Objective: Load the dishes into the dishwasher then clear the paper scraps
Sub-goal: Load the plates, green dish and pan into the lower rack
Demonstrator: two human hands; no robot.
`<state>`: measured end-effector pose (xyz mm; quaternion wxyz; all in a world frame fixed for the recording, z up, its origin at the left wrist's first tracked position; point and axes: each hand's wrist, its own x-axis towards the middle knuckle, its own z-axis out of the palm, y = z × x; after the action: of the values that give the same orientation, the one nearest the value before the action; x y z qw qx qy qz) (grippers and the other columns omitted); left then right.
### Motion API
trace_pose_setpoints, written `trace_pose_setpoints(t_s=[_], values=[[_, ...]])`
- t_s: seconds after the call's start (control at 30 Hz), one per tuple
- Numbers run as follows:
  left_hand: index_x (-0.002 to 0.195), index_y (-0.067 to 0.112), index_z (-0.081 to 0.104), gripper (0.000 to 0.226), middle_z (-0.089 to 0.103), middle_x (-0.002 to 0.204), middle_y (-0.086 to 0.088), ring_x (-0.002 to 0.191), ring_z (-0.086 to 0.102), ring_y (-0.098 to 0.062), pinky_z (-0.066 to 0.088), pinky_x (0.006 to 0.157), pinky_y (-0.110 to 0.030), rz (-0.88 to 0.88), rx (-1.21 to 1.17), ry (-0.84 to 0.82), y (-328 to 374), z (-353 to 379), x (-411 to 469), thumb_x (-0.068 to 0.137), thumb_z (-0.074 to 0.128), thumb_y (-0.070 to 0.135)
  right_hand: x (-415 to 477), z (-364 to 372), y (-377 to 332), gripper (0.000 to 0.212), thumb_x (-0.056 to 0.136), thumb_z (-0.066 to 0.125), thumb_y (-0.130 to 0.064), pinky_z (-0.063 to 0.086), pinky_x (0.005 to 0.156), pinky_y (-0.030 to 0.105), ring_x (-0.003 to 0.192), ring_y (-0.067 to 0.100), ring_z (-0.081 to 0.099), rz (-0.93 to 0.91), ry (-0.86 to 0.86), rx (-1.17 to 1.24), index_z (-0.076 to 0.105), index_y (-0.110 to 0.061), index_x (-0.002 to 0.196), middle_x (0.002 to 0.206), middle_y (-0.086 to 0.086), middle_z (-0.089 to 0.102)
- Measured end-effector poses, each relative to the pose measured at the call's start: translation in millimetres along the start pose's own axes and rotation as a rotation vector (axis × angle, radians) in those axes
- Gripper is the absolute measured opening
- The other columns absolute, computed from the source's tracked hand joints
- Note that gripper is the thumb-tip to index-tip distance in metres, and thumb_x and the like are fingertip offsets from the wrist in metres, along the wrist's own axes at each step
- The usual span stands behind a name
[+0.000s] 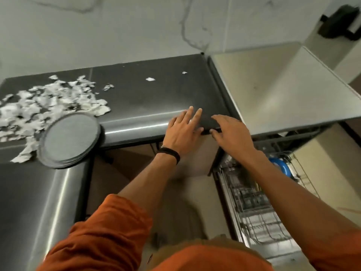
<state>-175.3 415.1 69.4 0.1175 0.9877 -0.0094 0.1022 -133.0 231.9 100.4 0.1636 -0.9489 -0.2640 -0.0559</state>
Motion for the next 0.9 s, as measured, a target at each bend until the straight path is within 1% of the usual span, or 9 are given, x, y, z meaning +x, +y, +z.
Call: trace_pose_setpoints(t_s=[0.07,0.17,0.3,0.4,0.53,0.7,0.8,0.9], values=[[0.158,0.025,0.026,0.059,0.029,0.163,-0.010,0.149,0.030,-0.029,0.030,0.118,-0.046,-0.059,0.022,0.050,-43.5,-16.1,-15.2,0.105,0.041,0.046,18.7,11.7,-40.9,0.048,0.093,0.067,-0.031,0.052,0.098,0.045,0.123,0.027,0.061,-0.090,0.011,0.002,0.059,-0.012,0.136,0.134,0.008,0.065],[0.157,0.024,0.029,0.058,0.032,0.162,-0.011,0.147,0.034,-0.029,0.031,0.116,-0.045,-0.167,0.058,0.084,-103.4,-38.8,-43.6,0.105,0.039,0.047,42.5,30.2,-101.6,0.047,0.092,0.069,-0.031,0.052,0.099,0.044,0.122,0.026,0.062,-0.222,0.010,0.010,0.060,-0.012,0.134,0.131,0.008,0.066],[0.154,0.022,0.036,0.059,0.037,0.159,-0.013,0.142,0.040,-0.030,0.035,0.113,-0.049,-0.324,0.090,0.087,-170.8,-61.2,-86.7,0.102,0.037,0.050,67.5,59.4,-171.3,0.048,0.091,0.070,-0.033,0.051,0.100,0.043,0.120,0.026,0.063,-0.362,-0.035,0.003,0.061,-0.013,0.133,0.130,0.007,0.067],[0.154,0.023,0.037,0.059,0.037,0.159,-0.012,0.144,0.038,-0.029,0.035,0.113,-0.050,-0.455,0.091,0.074,-209.4,-72.0,-118.6,0.102,0.038,0.051,83.7,81.4,-219.4,0.047,0.090,0.071,-0.035,0.051,0.096,0.041,0.116,0.025,0.064,-0.468,-0.087,-0.001,0.060,-0.017,0.132,0.127,0.005,0.068],[0.155,0.025,0.034,0.057,0.033,0.161,-0.008,0.148,0.031,-0.028,0.029,0.116,-0.047,-0.615,0.082,0.082,-241.5,-82.7,-153.9,0.104,0.041,0.049,101.6,108.0,-273.1,0.049,0.089,0.072,-0.035,0.053,0.093,0.043,0.116,0.026,0.064,-0.605,-0.176,0.019,0.059,-0.019,0.133,0.129,0.003,0.067],[0.157,0.027,0.030,0.058,0.031,0.163,-0.006,0.149,0.029,-0.026,0.024,0.119,-0.043,-0.764,0.109,0.066,-271.1,-83.4,-176.9,0.105,0.036,0.052,127.5,144.7,-321.0,0.052,0.089,0.070,-0.032,0.050,0.099,0.041,0.122,0.026,0.059,-0.769,-0.301,0.021,0.056,-0.021,0.138,0.135,0.001,0.062],[0.155,0.028,0.033,0.057,0.032,0.162,-0.005,0.146,0.033,-0.025,0.027,0.117,-0.042,-0.847,0.110,0.076,-287.9,-79.4,-182.5,0.104,0.036,0.053,144.9,169.9,-337.2,0.052,0.090,0.068,-0.026,0.049,0.100,0.039,0.126,0.026,0.054,-0.900,-0.382,-0.038,0.054,-0.023,0.140,0.139,0.001,0.057],[0.153,0.029,0.036,0.056,0.036,0.160,-0.005,0.143,0.038,-0.024,0.032,0.114,-0.042,-0.909,0.129,0.084,-299.5,-71.8,-183.6,0.103,0.034,0.055,164.5,194.9,-342.0,0.047,0.089,0.064,-0.017,0.052,0.092,0.039,0.122,0.028,0.052,-1.007,-0.421,-0.098,0.056,-0.022,0.135,0.136,0.006,0.050]])
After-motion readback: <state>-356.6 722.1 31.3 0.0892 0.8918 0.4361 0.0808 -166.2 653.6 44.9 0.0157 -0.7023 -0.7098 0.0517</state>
